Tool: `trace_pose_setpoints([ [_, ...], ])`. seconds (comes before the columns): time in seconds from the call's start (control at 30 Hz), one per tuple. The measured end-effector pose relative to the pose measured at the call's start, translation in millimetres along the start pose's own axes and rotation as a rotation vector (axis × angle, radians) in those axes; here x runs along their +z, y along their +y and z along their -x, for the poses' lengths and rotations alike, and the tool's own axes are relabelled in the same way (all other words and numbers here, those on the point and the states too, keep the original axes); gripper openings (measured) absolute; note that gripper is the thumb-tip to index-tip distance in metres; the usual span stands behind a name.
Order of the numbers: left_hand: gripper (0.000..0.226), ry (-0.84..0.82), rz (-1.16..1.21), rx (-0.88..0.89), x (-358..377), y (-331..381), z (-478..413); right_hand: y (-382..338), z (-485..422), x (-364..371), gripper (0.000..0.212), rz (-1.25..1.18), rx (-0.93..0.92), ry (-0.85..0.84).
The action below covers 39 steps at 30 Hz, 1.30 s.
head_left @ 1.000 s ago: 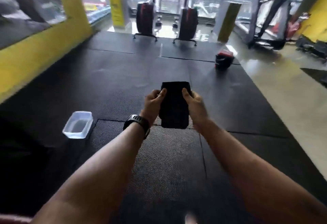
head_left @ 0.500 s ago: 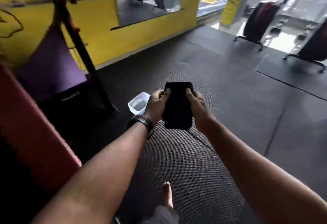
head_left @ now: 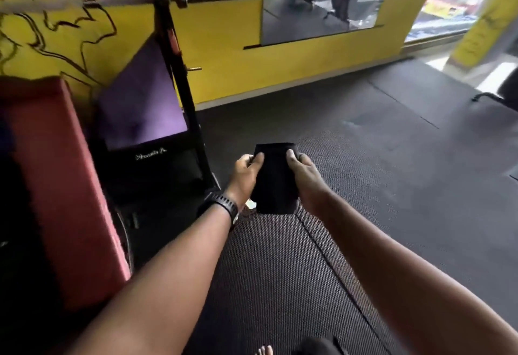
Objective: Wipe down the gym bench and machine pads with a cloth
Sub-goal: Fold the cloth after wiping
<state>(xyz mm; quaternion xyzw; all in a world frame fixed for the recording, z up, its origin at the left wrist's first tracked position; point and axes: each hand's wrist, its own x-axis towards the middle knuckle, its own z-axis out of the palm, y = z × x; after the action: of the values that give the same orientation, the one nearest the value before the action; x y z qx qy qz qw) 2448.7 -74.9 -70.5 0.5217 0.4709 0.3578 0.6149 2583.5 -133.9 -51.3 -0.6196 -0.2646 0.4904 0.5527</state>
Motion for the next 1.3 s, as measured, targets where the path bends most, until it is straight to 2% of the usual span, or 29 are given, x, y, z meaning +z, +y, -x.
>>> trace_pose_setpoints([
  [0.17, 0.029, 0.069, -0.038, -0.031, 2.6, -6.9, -77.9, 2.0, -91.2, 6.6, 0.033, -0.003, 0.068, -0.038],
  [0.3, 0.030, 0.158, -0.062, -0.066, 15.6, -20.9, -170.8, 2.6, -198.7, 7.9, 0.038, 0.004, 0.130, -0.071],
  [0.43, 0.026, 0.208, -0.067, -0.142, 35.0, -31.2, -254.5, 4.8, -296.5, 2.0, 0.037, -0.001, 0.223, -0.111],
  [0.53, 0.033, 0.234, -0.084, -0.205, 48.2, -35.8, -314.7, 7.8, -366.5, -5.5, 0.038, 0.012, 0.283, -0.141],
  [0.63, 0.047, 0.245, -0.144, -0.275, 60.0, -55.3, -376.7, 25.8, -434.3, -13.9, 0.039, -0.011, 0.351, -0.128],
  [0.77, 0.038, 0.239, -0.229, -0.378, 61.5, -95.9, -429.4, 62.4, -491.3, -16.9, 0.042, 0.041, 0.412, -0.127],
  [0.9, 0.032, 0.246, -0.172, -0.489, 53.8, -163.6, -483.4, 124.0, -555.5, -10.4, 0.041, 0.166, 0.457, -0.136],
  [0.97, 0.041, 0.250, -0.169, -0.544, 47.4, -213.4, -512.7, 169.8, -590.4, -6.8, 0.038, 0.186, 0.493, -0.135],
  [1.03, 0.047, 0.242, -0.198, -0.574, 40.7, -255.2, -535.8, 209.2, -616.3, -4.2, 0.042, 0.197, 0.516, -0.129],
  [1.13, 0.037, 0.190, -0.260, -0.613, 30.9, -321.7, -566.3, 275.4, -650.1, -3.2, 0.038, 0.217, 0.564, -0.096],
  [1.23, 0.053, 0.172, -0.358, -0.645, 22.3, -402.5, -596.4, 352.6, -688.2, -4.3, 0.036, 0.226, 0.586, -0.095],
  [1.3, 0.043, 0.170, -0.394, -0.658, 19.5, -449.3, -612.8, 394.6, -711.2, -5.8, 0.037, 0.256, 0.587, -0.096],
])
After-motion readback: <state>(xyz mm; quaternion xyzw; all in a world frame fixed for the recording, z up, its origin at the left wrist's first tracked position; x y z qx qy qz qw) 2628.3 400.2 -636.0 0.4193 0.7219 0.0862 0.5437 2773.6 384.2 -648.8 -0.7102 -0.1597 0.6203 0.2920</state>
